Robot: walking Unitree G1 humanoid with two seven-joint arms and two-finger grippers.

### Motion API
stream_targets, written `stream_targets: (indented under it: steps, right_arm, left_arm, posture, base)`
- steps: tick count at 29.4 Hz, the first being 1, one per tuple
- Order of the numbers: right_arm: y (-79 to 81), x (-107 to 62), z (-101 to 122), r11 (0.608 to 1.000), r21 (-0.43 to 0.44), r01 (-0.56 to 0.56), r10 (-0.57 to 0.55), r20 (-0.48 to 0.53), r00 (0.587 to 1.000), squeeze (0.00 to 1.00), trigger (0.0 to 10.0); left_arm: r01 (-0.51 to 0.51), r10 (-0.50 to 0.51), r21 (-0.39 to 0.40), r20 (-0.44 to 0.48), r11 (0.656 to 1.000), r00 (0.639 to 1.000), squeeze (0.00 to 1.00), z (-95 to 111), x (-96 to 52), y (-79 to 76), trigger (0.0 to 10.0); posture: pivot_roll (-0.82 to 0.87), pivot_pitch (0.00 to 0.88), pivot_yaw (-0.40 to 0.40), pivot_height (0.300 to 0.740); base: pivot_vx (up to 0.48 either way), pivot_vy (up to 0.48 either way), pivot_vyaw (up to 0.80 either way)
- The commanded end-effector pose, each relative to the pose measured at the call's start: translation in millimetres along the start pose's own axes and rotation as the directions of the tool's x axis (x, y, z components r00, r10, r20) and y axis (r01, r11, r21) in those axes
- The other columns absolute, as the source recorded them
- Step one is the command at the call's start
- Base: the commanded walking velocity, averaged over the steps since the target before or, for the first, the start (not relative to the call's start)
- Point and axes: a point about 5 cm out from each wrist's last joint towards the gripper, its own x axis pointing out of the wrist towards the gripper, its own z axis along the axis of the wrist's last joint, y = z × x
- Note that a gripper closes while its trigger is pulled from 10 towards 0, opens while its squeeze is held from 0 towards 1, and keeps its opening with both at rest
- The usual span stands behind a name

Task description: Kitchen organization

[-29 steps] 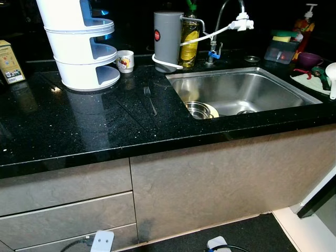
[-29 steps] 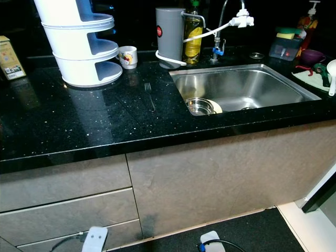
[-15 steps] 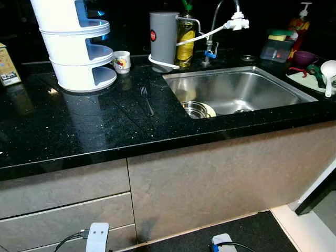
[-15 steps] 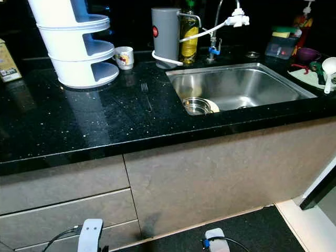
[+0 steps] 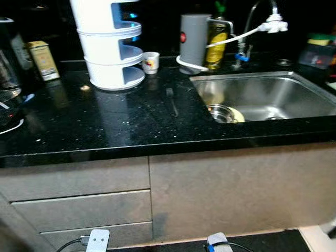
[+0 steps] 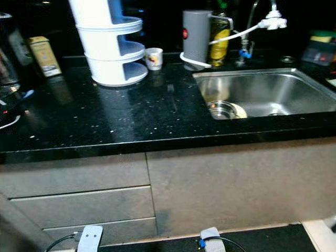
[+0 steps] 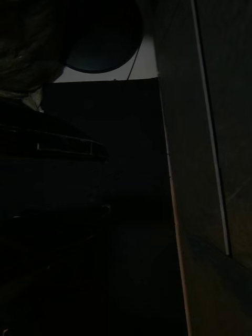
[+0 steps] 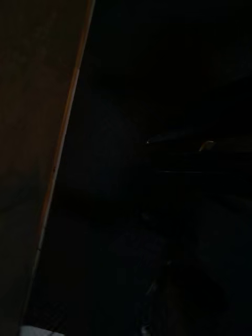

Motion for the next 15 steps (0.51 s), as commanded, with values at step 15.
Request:
stream_targets:
  steps: [15]
  right_arm:
    - [-7.6, -4.8, -12.3, 0.999, 0.043, 0.028, -0.026, -0.032, 0.999, 0.00, 10.0]
  left_arm:
    - [-0.014, 0.014, -0.089, 0.006, 0.996, 1.000, 0.00, 5.0, 2.1, -4.6, 10.0]
  posture:
    - [0.00, 0.166, -0.014, 0.740]
  base:
    - [0.000, 0.000, 0.00]
